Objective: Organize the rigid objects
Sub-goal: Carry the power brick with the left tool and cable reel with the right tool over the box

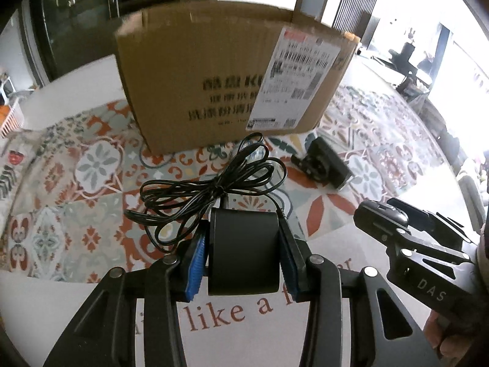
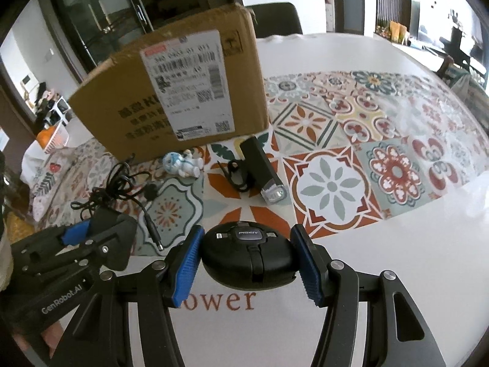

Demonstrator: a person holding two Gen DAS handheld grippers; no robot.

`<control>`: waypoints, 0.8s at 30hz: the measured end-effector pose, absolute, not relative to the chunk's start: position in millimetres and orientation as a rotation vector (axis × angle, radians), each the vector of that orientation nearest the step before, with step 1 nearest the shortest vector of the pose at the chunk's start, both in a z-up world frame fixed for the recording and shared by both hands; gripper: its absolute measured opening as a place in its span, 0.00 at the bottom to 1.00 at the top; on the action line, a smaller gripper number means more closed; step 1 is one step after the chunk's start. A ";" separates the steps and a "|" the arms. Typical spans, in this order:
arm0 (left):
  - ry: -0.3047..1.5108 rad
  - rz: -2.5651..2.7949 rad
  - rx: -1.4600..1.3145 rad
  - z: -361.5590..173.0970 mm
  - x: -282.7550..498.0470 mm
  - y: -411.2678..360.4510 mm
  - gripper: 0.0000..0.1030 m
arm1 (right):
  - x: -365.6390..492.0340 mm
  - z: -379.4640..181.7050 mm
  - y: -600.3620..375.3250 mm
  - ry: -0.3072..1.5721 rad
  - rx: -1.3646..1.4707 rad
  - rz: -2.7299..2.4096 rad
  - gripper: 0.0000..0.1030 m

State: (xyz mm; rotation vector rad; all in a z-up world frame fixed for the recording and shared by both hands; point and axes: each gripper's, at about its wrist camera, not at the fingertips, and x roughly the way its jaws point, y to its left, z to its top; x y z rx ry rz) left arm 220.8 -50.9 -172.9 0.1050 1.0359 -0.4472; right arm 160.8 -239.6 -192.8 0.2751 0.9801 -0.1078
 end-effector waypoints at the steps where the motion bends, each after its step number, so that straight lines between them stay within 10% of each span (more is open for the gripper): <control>1: 1.028 -0.448 0.103 -168.5 218.8 -51.5 0.41 | 158.7 -188.5 -238.0 0.974 0.269 -0.108 0.57; 24: 0.845 -0.422 0.039 -65.2 210.4 -28.3 0.41 | 155.4 -79.5 -215.1 0.758 0.164 -0.050 0.57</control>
